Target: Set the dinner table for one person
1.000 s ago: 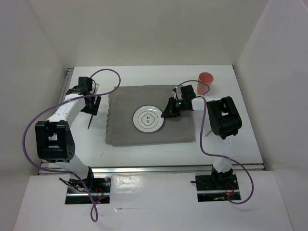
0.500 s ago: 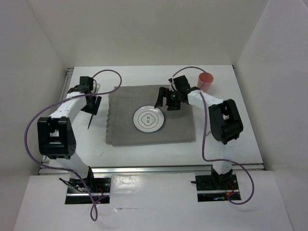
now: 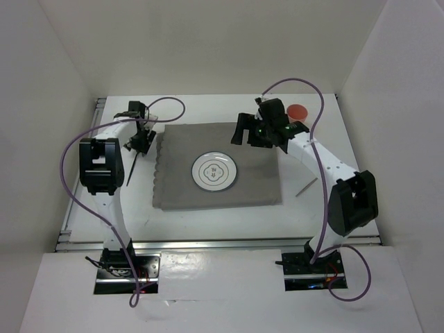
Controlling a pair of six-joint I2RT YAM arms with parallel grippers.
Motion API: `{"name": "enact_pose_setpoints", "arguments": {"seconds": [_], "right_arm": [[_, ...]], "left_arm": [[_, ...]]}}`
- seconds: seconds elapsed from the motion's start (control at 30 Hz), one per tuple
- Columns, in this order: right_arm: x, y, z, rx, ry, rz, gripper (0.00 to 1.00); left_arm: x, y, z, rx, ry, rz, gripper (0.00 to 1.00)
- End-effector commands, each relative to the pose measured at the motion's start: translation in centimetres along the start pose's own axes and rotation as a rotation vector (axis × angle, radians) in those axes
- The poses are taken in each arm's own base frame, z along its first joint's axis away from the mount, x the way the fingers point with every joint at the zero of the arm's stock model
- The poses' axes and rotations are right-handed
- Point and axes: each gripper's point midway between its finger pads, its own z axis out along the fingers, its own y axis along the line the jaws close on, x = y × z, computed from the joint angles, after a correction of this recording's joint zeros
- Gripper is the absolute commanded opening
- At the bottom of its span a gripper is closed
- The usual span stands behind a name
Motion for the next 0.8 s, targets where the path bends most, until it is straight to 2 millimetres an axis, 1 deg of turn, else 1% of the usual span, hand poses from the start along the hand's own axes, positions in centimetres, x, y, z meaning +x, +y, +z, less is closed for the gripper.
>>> {"name": "enact_pose_setpoints", "arguments": {"seconds": [0.0, 0.03, 0.07, 0.1, 0.17, 0.2, 0.27, 0.3, 0.33, 0.4, 0.47, 0.57, 0.63, 0.67, 0.7, 0.73, 0.77], "right_arm": [[1.4, -1.9, -2.1, 0.095, 0.029, 0.036, 0.99], [2.0, -2.8, -2.4, 0.119, 0.04, 0.045, 0.99], [1.8, -2.9, -2.8, 0.134, 0.029, 0.053, 0.99], [1.8, -3.4, -3.5, 0.146, 0.018, 0.059, 0.99], [1.6, -3.3, -4.1, 0.149, 0.001, 0.066, 0.99], [1.2, -3.7, -4.4, 0.162, -0.017, 0.07, 0.99], [1.0, -3.7, -4.7, 0.168, -0.03, 0.069, 0.99], [1.0, -3.7, -4.7, 0.168, -0.03, 0.069, 0.99], [0.6, -3.6, -4.8, 0.164, -0.038, 0.068, 0.99], [0.3, -3.4, -5.0, 0.16, -0.046, 0.067, 0.99], [0.3, -3.3, -5.0, 0.16, -0.047, 0.076, 0.99], [-0.3, -3.7, -5.4, 0.186, -0.076, 0.074, 0.99], [-1.1, -3.5, -6.3, 0.186, -0.117, 0.071, 0.99], [-0.7, -3.7, -6.1, 0.191, -0.108, 0.072, 0.99], [-1.0, -3.7, -6.5, 0.196, -0.124, 0.071, 0.99], [-1.3, -3.8, -6.9, 0.205, -0.14, 0.07, 0.99], [-1.1, -4.1, -7.0, 0.217, -0.137, 0.071, 0.99]], "left_arm": [[0.6, -1.0, 1.1, 0.053, 0.051, -0.003, 0.63], [1.5, -1.5, 1.3, 0.074, 0.087, 0.003, 0.6], [2.0, -1.7, 1.2, 0.08, 0.106, -0.006, 0.56], [3.0, -2.1, 1.2, 0.09, 0.138, -0.01, 0.56], [4.2, -2.4, 0.4, 0.099, 0.166, -0.005, 0.56], [5.3, -2.3, -0.1, 0.1, 0.18, -0.022, 0.58], [5.9, -2.4, -0.5, 0.102, 0.186, -0.022, 0.59], [6.0, -2.0, -0.4, 0.099, 0.189, -0.032, 0.59], [6.3, -2.1, -0.5, 0.103, 0.199, -0.03, 0.59], [7.4, -2.8, -0.2, 0.129, 0.248, -0.034, 0.59], [8.2, -3.0, 0.1, 0.146, 0.284, -0.051, 0.59], [8.3, -4.1, 0.2, 0.203, 0.28, -0.058, 0.59], [7.8, -4.0, 0.6, 0.219, 0.262, -0.074, 0.55], [7.6, -4.6, 0.7, 0.258, 0.263, -0.078, 0.52], [7.5, -4.7, 0.8, 0.281, 0.267, -0.09, 0.49], [7.3, -4.7, 1.3, 0.301, 0.274, -0.111, 0.45], [7.5, -5.1, 1.6, 0.315, 0.283, -0.122, 0.42]]}}
